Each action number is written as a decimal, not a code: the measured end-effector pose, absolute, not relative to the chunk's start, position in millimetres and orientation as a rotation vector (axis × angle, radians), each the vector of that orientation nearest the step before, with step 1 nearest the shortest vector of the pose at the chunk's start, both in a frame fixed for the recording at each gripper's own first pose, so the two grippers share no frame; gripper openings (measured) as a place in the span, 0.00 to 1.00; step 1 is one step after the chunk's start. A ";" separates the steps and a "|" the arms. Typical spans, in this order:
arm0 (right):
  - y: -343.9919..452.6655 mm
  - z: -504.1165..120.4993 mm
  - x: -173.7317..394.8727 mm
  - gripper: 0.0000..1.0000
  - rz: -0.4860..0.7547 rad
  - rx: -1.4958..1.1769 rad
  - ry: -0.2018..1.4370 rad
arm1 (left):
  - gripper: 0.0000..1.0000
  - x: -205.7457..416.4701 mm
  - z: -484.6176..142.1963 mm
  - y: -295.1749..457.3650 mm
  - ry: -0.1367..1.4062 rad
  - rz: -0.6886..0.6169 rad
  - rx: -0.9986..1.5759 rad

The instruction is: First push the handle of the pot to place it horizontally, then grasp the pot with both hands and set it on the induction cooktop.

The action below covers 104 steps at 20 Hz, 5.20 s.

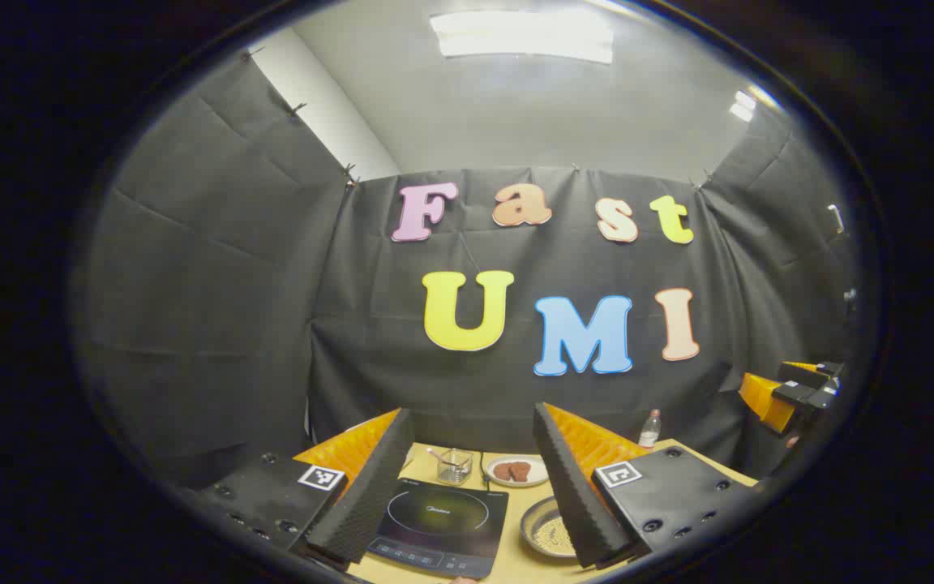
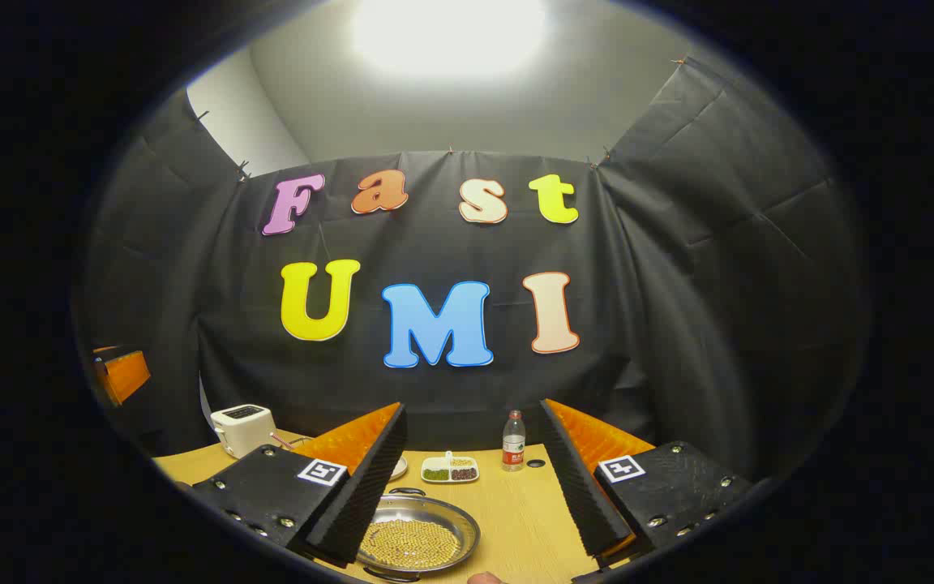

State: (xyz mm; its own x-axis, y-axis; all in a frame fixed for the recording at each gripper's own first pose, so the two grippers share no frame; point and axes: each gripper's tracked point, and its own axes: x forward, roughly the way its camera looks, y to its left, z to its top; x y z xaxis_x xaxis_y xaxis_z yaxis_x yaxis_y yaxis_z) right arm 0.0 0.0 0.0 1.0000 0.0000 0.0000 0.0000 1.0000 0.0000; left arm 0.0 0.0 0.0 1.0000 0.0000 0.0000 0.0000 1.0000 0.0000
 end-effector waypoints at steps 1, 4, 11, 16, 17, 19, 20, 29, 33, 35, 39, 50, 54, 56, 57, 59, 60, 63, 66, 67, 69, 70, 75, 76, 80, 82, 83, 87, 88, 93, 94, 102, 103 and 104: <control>1.0 1.1 -0.5 0.97 0.003 -0.005 -0.005 | 0.99 -2.4 2.0 -0.6 -0.006 0.003 0.005; 4.9 5.8 -3.5 0.97 0.022 -0.016 -0.017 | 0.99 -4.9 3.6 -3.8 -0.012 -0.001 0.009; -7.3 -2.9 -19.6 0.97 0.029 -0.014 -0.027 | 0.96 -10.4 -2.8 -8.0 -0.011 -0.001 -0.005; -25.2 0.3 -21.1 0.97 -0.015 0.038 -0.033 | 0.99 -5.9 -18.0 -20.0 0.021 -0.009 -0.025; -29.4 -2.5 -19.7 0.97 -0.017 0.045 -0.027 | 0.96 -4.0 -21.0 -23.6 0.028 -0.011 -0.029; -36.4 -5.6 -17.4 0.97 -0.016 0.050 -0.015 | 0.99 -1.8 -25.2 -28.5 0.035 -0.008 -0.028; -40.5 -7.6 -17.0 0.97 -0.015 0.050 -0.008 | 0.99 -0.5 -26.6 -29.6 0.039 -0.004 -0.025; -39.6 -39.8 2.7 0.97 0.083 0.054 0.084 | 0.94 1.4 -36.6 -41.5 0.056 0.034 -0.002; -27.6 -52.0 13.7 0.97 0.131 0.042 0.105 | 0.98 -2.4 -39.0 -40.0 0.073 0.072 0.024; -18.1 -63.7 14.7 0.90 0.151 0.041 0.147 | 0.99 -2.7 -38.2 -38.5 0.069 0.070 0.029; 4.4 -68.7 18.3 0.65 0.167 0.043 0.174 | 0.99 7.8 -34.2 -24.1 0.071 0.066 0.045; 101.2 -104.6 18.8 0.05 0.333 0.028 0.307 | 0.98 22.6 -30.8 40.9 0.054 0.099 0.040; 144.3 -139.9 7.6 0.01 0.454 0.038 0.431 | 0.94 28.9 -34.6 61.1 0.054 0.113 0.029; 157.0 -164.9 1.2 0.01 0.487 0.008 0.512 | 0.96 28.4 -38.7 72.0 0.057 0.121 0.030; 163.7 -175.5 -2.6 0.01 0.499 0.003 0.549 | 0.95 30.1 -40.0 78.0 0.060 0.128 0.031; 175.2 -194.0 -8.9 0.01 0.521 0.000 0.613 | 0.96 30.4 -43.6 90.3 0.067 0.142 0.023; 180.2 -201.1 -12.4 0.01 0.529 -0.003 0.634 | 0.99 29.2 -46.6 95.0 0.071 0.144 0.016; 196.3 -224.4 -23.4 0.01 0.562 -0.033 0.693 | 0.99 29.5 -56.4 110.3 0.088 0.153 0.016; 208.1 -254.0 -38.0 0.01 0.600 -0.073 0.774 | 0.97 30.5 -62.3 124.1 0.099 0.160 0.014; 212.0 -263.7 -42.1 0.01 0.611 -0.086 0.805 | 0.97 30.6 -66.4 127.2 0.103 0.162 0.011; 216.4 -279.8 -50.9 0.01 0.615 -0.108 0.843 | 0.97 33.8 -70.4 135.7 0.108 0.166 0.006; 218.5 -286.8 -53.0 0.01 0.615 -0.118 0.858 | 0.97 34.9 -72.1 139.7 0.111 0.167 0.002; 220.5 -325.8 -62.4 0.01 0.602 -0.160 0.966 | 0.96 40.9 -81.3 148.3 0.118 0.159 -0.003; 218.1 -333.9 -63.5 0.01 0.594 -0.171 0.987 | 0.96 42.3 -82.0 148.6 0.118 0.156 -0.001; 206.9 -351.7 -65.2 0.01 0.540 -0.186 1.041 | 0.96 49.2 -89.5 152.5 0.125 0.140 -0.020; 204.4 -357.4 -64.9 0.01 0.509 -0.167 1.062 | 0.99 51.1 -94.8 154.3 0.119 0.135 -0.023; 202.0 -359.0 -63.6 0.01 0.493 -0.160 1.067 | 0.99 51.1 -99.5 153.2 0.126 0.133 -0.022; 192.5 -359.2 -61.1 0.01 0.454 -0.149 1.069 | 0.99 54.4 -109.7 142.6 0.154 0.099 -0.037; 191.8 -359.1 -61.7 0.01 0.454 -0.136 1.072 | 0.96 56.1 -110.3 140.0 0.155 0.094 -0.030; 179.8 -359.6 -73.4 0.01 0.458 -0.142 1.094 | 0.99 66.0 -117.4 112.7 0.168 0.060 -0.026; 176.6 -360.2 -76.1 0.01 0.464 -0.150 1.098 | 0.99 68.9 -116.5 107.2 0.167 0.055 -0.028; 140.7 -357.5 -82.3 0.01 0.457 -0.153 1.138 | 0.96 86.4 -123.2 56.8 0.177 0.005 -0.057; 135.0 -357.3 -81.5 0.01 0.455 -0.157 1.141 | 0.99 88.6 -125.1 51.3 0.181 -0.001 -0.055; 128.3 -358.1 -80.7 0.01 0.449 -0.160 1.145 | 0.99 90.4 -124.7 45.9 0.181 -0.008 -0.052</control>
